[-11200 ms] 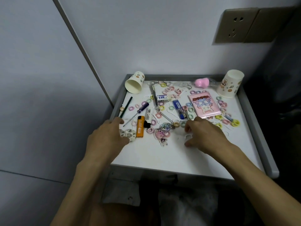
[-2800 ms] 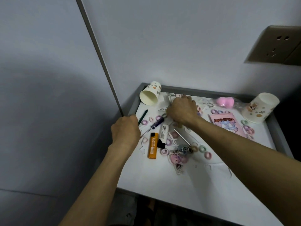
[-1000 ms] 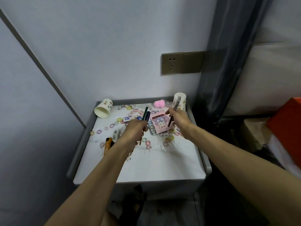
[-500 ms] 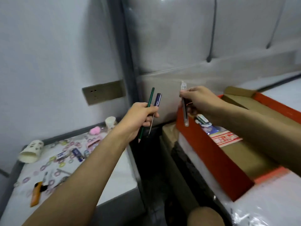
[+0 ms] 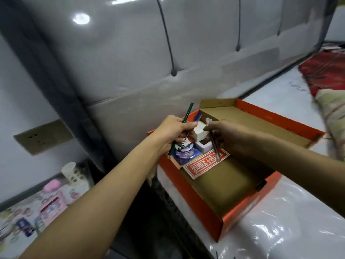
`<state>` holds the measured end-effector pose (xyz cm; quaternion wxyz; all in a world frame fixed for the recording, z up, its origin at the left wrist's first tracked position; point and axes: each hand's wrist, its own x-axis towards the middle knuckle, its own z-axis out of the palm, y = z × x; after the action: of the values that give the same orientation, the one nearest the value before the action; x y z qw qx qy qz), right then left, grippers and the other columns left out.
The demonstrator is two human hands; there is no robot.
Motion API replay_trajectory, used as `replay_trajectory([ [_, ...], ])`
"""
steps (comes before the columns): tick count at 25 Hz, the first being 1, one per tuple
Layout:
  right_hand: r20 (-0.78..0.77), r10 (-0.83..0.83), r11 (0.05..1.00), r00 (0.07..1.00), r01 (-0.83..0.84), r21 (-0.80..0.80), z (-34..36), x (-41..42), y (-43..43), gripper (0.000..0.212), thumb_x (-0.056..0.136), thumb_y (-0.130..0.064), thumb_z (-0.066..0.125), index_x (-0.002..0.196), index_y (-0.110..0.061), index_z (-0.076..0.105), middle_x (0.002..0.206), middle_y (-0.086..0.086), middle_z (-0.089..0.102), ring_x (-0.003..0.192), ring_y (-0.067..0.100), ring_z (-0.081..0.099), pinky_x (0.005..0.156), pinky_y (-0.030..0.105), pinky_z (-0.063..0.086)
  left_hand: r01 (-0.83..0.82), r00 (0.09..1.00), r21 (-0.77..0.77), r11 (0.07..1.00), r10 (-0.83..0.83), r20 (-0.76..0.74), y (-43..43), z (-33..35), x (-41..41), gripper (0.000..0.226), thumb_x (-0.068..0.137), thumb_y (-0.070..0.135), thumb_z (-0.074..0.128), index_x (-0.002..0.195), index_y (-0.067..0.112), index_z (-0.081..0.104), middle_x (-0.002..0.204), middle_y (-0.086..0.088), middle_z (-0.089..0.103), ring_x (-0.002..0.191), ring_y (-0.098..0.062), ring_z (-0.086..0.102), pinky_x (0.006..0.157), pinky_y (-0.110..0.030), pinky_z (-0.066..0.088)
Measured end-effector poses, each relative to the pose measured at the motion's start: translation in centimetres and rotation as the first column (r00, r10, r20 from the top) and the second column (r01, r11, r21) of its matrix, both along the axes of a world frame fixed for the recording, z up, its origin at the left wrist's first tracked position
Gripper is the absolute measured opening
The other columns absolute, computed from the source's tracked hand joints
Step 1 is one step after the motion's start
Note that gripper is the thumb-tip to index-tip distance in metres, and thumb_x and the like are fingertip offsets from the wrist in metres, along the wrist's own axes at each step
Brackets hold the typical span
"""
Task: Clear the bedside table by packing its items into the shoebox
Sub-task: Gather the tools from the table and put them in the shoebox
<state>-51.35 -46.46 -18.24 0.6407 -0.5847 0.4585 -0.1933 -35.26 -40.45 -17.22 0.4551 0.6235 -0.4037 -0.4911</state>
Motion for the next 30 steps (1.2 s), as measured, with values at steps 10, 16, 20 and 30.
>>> replay_trajectory([
  [10, 0.142, -0.165, 0.979, 0.976, 0.145, 0.14, -4.2, -0.1, -3.5, 0.018, 0.09, -0.02, 0.064, 0.091, -0.002, 0.064, 0.069, 0.009, 0.063, 0.053, 0.018, 0.063, 0.049, 0.028, 0.052, 0.126, 0.957, 0.141, 0.982, -0.158, 0.244, -5.3, -4.3, -1.3, 0.014, 0.093, 0.01, 0.065, 0.082, 0.003, 0.07, 0.063, -0.005, 0.066, 0.045, -0.007, 0.039, 0.04, -0.016, 0.031],
  [16, -0.169, -0.176, 0.984, 0.97, 0.173, -0.031, -4.6, -3.0, -3.5, 0.021, 0.097, -0.026, 0.055, 0.098, -0.005, 0.054, 0.068, 0.007, 0.064, 0.041, 0.01, 0.062, 0.035, 0.014, 0.041, 0.215, 0.755, 0.3, 0.929, -0.353, 0.553, -7.6, -7.2, -3.1, 0.02, 0.098, 0.008, 0.055, 0.107, -0.007, 0.066, 0.083, -0.013, 0.067, 0.064, -0.017, 0.062, 0.061, -0.026, 0.054],
  [20, -0.404, -0.129, 0.978, 0.905, 0.048, -0.204, -4.9, -3.9, -3.3, 0.021, 0.094, -0.03, 0.059, 0.091, -0.009, 0.056, 0.073, 0.003, 0.061, 0.054, 0.008, 0.057, 0.038, 0.017, 0.038, 0.235, 0.145, 0.342, 0.91, -0.381, 0.913, -8.7, -8.1, -4.4, 0.016, 0.092, 0.024, 0.066, 0.099, 0.011, 0.063, 0.109, -0.012, 0.068, 0.098, -0.029, 0.064, 0.07, -0.036, 0.05],
  [30, -0.35, -0.173, 0.97, 0.921, 0.098, -0.222, -6.2, -4.2, -3.6, 0.027, 0.092, -0.033, 0.063, 0.084, -0.007, 0.063, 0.064, 0.002, 0.062, 0.042, 0.005, 0.056, 0.037, 0.017, 0.037, 0.284, -0.16, 0.392, 0.875, -0.359, 0.919, -9.3, -11.1, -4.6, 0.025, 0.094, 0.02, 0.064, 0.116, 0.009, 0.059, 0.113, -0.013, 0.064, 0.099, -0.03, 0.064, 0.064, -0.034, 0.043],
])
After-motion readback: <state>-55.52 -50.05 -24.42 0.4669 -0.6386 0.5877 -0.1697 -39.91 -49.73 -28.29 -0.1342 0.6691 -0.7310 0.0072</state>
